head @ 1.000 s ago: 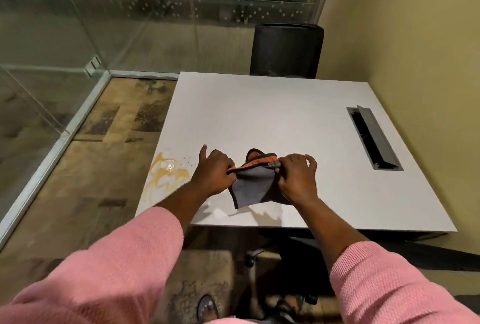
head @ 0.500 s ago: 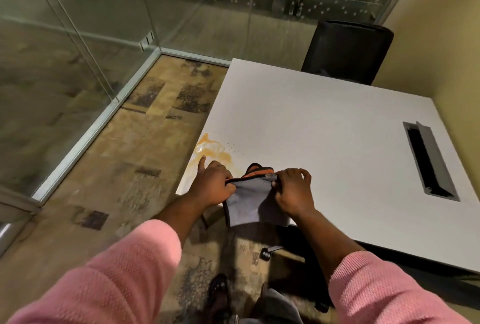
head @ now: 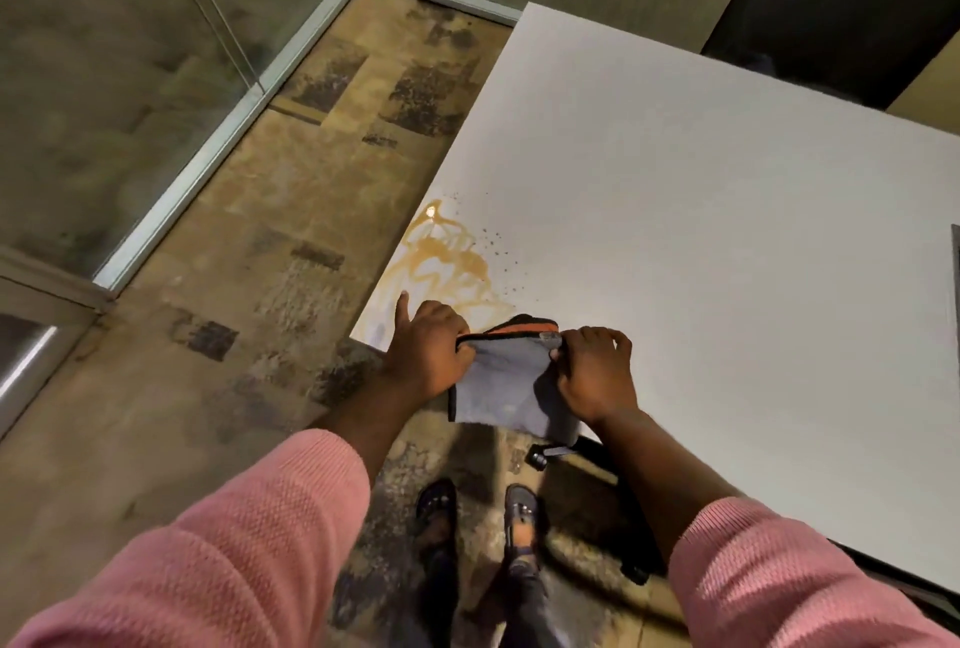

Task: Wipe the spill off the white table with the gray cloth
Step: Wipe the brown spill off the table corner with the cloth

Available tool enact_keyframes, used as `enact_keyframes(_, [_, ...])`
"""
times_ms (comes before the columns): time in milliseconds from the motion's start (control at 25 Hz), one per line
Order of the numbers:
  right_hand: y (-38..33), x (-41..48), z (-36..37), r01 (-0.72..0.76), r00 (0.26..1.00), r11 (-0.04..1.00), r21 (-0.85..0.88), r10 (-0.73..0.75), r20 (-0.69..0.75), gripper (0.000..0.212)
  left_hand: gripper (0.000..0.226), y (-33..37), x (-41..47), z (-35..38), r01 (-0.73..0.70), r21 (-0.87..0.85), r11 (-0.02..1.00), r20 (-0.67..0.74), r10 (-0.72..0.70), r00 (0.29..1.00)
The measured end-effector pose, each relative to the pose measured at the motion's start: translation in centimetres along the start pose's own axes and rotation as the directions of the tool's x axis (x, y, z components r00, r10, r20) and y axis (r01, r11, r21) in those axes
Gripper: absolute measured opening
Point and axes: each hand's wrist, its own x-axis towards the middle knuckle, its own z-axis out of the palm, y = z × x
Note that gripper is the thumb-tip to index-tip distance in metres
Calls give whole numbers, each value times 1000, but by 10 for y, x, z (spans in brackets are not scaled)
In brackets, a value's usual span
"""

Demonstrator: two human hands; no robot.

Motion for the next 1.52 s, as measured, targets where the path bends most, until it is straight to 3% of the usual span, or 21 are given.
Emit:
enact_keyframes(80, [11, 17, 12, -14, 1000, 1000, 15, 14, 14, 21, 19, 8, 11, 18, 67, -18, 998, -132, -68, 989])
enact_keyframes(160, [20, 30, 24, -13, 999, 1000, 16, 13, 40, 23, 34, 22, 15, 37, 167, 2, 986, -210, -163, 964])
enact_keyframes(240, [28, 34, 34, 32, 999, 999, 43, -33, 24, 26, 47, 37, 8, 58, 153, -4, 988, -246, -149, 958])
enact_keyframes(360, [47, 33, 47, 116, 990, 974, 194, -97, -103, 40, 61, 63, -10, 100, 15, 29, 999, -176, -10, 984])
enact_keyframes(440, [66, 34, 53, 128, 985, 959, 254, -93, -146, 51, 68, 79, -13, 124, 5, 71, 997, -95, 2, 996])
enact_keyframes(600, [93, 44, 70, 141, 990, 975, 172, -142, -10, 66, 84, 93, -2, 155, 105, 96, 990, -15, -104, 994])
enact_keyframes(1040, [89, 73, 84, 200, 979, 980, 21, -201, 44, 62, 73, 60, 27, 162, 177, 103, 979, -191, -155, 969])
enact_keyframes(1520, [75, 69, 98, 175, 985, 983, -60, -175, 7, 65, 74, 63, -12, 176, 239, 38, 970, -200, -227, 953])
